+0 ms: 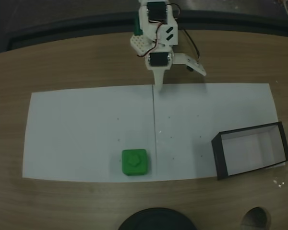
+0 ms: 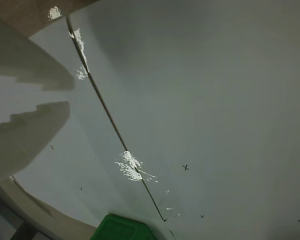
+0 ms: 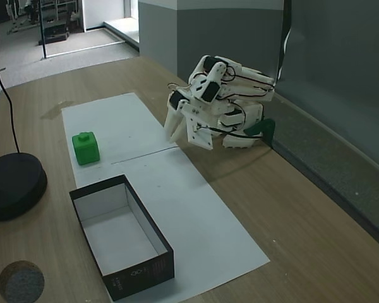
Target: Grab a green square and put it in the box.
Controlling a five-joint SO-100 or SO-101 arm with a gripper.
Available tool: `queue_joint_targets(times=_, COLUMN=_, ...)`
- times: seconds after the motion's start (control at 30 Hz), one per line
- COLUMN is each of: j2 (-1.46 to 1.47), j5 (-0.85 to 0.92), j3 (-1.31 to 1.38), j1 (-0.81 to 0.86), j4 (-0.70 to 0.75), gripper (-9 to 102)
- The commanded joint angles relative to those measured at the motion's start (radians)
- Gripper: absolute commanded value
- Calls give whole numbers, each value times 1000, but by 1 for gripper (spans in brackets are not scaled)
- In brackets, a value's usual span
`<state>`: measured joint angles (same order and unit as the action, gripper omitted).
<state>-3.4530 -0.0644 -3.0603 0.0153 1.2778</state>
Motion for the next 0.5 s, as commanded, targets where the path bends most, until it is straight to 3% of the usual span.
queue_joint_targets(times=0.0, j2=-25, j5=-2, j3=58, j1=34, j4=14, gripper=0)
queue_joint_targets(times=0.37, j2=-25, j5=-2, j3=58, j1=-9, j4=14, gripper=0)
queue_joint_targets(times=0.47, j2=-25, j5=0, j3=58, j1=58, j4=14, gripper=0)
